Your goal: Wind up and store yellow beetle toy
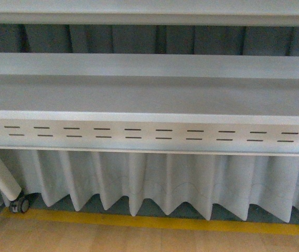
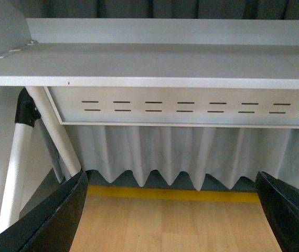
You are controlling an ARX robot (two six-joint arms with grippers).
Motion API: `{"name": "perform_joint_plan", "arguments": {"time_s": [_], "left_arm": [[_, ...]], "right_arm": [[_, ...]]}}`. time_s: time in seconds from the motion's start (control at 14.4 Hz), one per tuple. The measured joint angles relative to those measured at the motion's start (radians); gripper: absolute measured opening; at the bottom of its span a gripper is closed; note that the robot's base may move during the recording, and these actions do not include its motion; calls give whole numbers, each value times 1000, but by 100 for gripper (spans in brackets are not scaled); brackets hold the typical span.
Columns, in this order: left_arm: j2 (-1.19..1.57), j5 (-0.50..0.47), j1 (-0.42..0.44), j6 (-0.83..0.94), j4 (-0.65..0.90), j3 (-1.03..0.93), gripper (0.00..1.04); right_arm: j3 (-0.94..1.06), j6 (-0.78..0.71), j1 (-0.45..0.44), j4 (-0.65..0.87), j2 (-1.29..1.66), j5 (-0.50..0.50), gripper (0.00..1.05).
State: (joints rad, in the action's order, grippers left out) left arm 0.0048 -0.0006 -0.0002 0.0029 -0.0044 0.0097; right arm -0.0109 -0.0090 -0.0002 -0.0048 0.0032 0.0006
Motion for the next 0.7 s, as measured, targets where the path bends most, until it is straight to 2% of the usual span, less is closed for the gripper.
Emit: {"name": "perform_joint_plan", "arguments": {"time_s": [0.7], "left_arm": [[0,0,0,0,0,0,98]], "right_arm": [[0,0,0,0,0,0,98]]}}
